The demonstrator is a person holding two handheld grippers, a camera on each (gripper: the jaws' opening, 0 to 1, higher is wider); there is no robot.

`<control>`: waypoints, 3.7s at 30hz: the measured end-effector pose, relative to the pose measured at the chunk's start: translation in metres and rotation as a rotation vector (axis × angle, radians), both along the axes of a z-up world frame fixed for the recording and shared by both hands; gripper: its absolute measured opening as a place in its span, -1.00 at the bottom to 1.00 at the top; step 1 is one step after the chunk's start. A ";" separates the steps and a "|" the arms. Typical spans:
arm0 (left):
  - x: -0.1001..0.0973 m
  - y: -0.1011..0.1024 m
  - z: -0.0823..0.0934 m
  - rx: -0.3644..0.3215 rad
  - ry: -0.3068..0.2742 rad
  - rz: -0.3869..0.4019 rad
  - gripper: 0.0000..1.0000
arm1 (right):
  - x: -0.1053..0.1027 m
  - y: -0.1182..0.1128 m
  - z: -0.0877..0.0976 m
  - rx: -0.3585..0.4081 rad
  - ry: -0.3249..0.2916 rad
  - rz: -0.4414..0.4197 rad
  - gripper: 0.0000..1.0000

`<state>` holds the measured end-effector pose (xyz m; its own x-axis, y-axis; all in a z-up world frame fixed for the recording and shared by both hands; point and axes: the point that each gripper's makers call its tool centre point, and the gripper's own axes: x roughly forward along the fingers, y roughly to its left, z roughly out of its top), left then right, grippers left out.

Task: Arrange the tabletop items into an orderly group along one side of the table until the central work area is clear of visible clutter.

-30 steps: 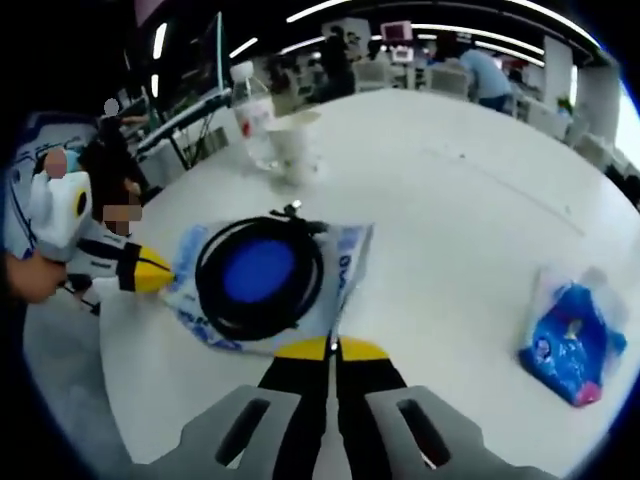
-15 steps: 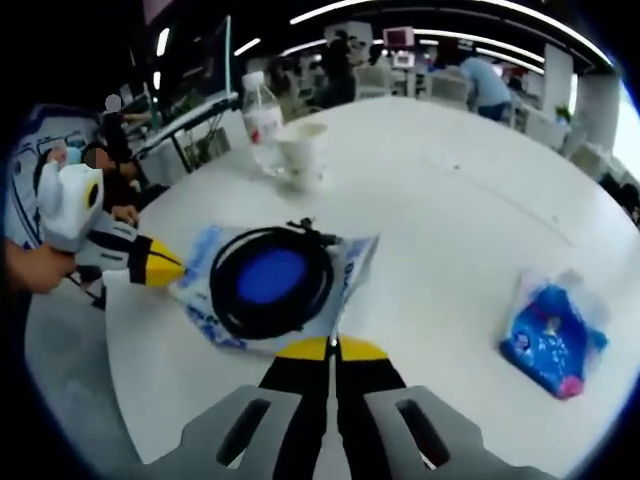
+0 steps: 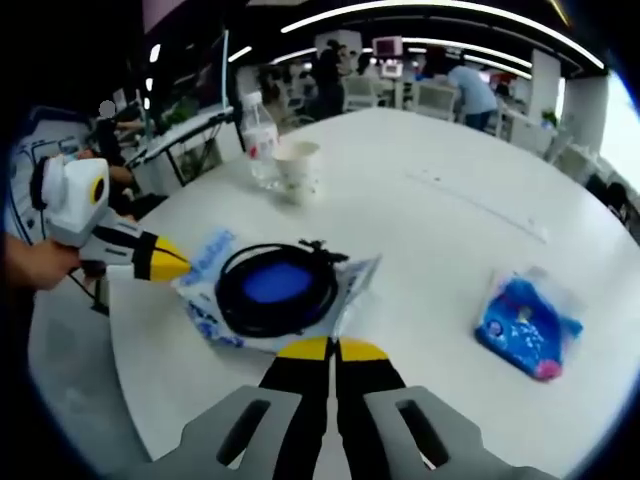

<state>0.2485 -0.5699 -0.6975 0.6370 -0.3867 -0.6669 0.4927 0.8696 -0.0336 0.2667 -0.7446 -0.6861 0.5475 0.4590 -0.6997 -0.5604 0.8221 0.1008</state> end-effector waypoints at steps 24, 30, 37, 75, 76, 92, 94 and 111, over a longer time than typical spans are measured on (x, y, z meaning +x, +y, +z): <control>0.007 -0.025 0.010 -0.020 -0.032 -0.118 -1.00 | -0.026 -0.023 0.015 0.018 -0.035 -0.105 -1.00; 0.001 -0.027 -0.010 -0.023 0.018 -0.109 -1.00 | -0.034 -0.024 0.003 0.016 -0.011 -0.123 -1.00; 0.001 -0.028 -0.021 0.006 0.027 -0.120 -0.99 | -0.041 -0.023 -0.007 0.009 0.015 -0.128 -1.00; 0.049 -0.046 -0.001 0.051 -0.131 -0.191 -1.00 | -0.012 -0.034 -0.013 -0.014 -0.051 -0.128 -1.00; 0.051 -0.046 -0.002 0.052 -0.134 -0.194 -1.00 | -0.010 -0.035 -0.013 -0.014 -0.051 -0.128 -1.00; 0.086 -0.055 0.001 0.079 -0.182 -0.207 -1.00 | 0.022 -0.042 -0.013 -0.004 -0.099 -0.151 -1.00; 0.092 -0.057 0.002 0.080 -0.187 -0.209 -1.00 | 0.028 -0.043 -0.013 -0.008 -0.106 -0.154 -1.00; 0.140 -0.061 0.007 0.041 -0.224 -0.161 -1.00 | 0.074 -0.045 -0.005 -0.020 -0.174 -0.160 -1.00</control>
<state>0.3887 -0.6305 -0.6907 0.7025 -0.4704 -0.5340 0.6160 0.7777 0.1253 0.3410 -0.7896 -0.6914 0.7253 0.3439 -0.5964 -0.4305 0.9026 -0.0031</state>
